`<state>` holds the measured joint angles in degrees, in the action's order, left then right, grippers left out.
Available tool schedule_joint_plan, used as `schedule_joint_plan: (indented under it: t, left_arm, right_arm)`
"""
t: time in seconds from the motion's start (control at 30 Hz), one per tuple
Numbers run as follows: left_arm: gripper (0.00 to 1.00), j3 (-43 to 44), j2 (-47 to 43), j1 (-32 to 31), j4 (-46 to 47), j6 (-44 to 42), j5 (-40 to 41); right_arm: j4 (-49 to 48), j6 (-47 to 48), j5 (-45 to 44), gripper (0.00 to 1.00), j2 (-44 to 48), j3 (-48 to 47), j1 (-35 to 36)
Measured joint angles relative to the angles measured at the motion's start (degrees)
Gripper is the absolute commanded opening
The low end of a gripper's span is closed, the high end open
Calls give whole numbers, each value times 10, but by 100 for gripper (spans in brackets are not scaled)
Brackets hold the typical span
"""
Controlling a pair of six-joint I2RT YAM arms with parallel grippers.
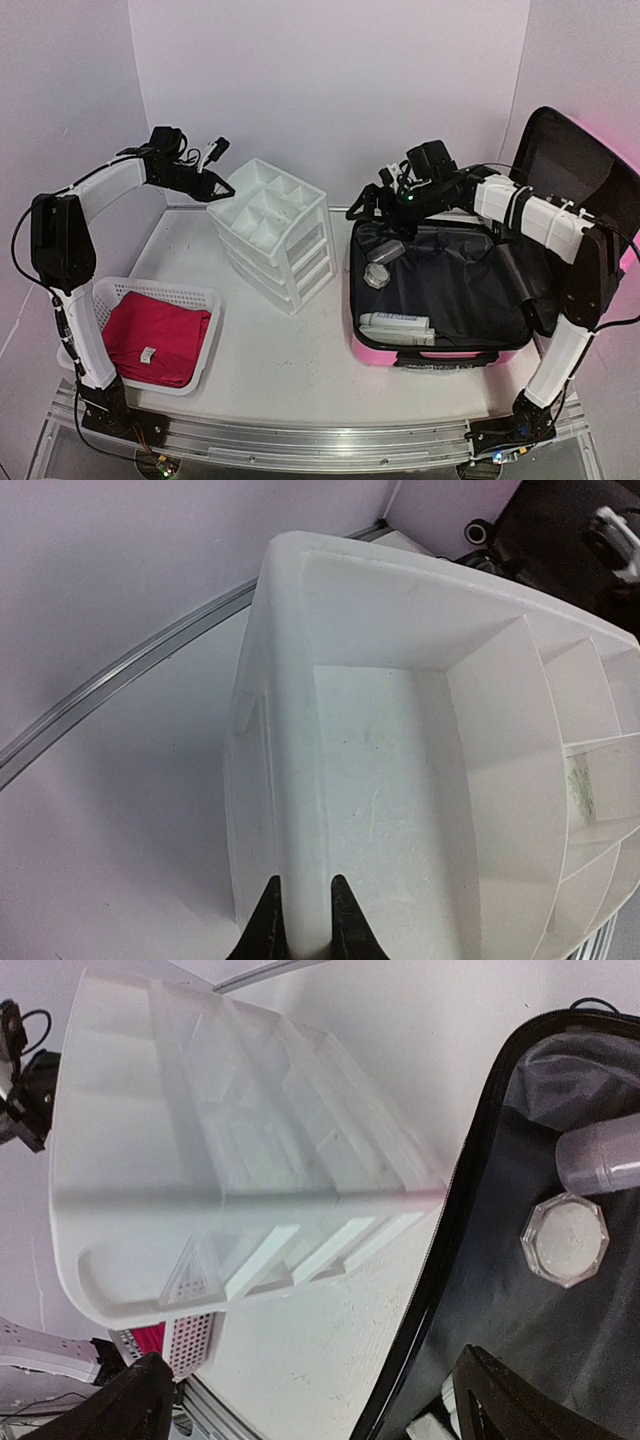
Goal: Open, take out, and arrange the luggage
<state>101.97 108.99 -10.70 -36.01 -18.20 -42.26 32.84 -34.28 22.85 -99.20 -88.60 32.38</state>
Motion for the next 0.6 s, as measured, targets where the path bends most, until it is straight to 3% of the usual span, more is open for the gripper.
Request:
schedule_joint_plan:
  t: [0.1,0.17,0.23,0.47,0.6]
  left_arm:
    - [0,19,13,-1,-3,-37,-37]
    - [0,35,21,-3,-6,-57,-59]
    - [0,47,30,-6,-6,-67,-76]
    - [0,58,42,-10,-6,-82,-106]
    - [0,58,42,-10,-5,-91,-113]
  right_arm:
    - [0,0,52,96,-40,-38,-33]
    - [1,0,87,82,-72,-65,-52]
    - [5,0,118,77,-107,-99,-64]
    - [8,-1,218,89,-220,-240,-63]
    - [7,2,255,86,-265,-292,-62]
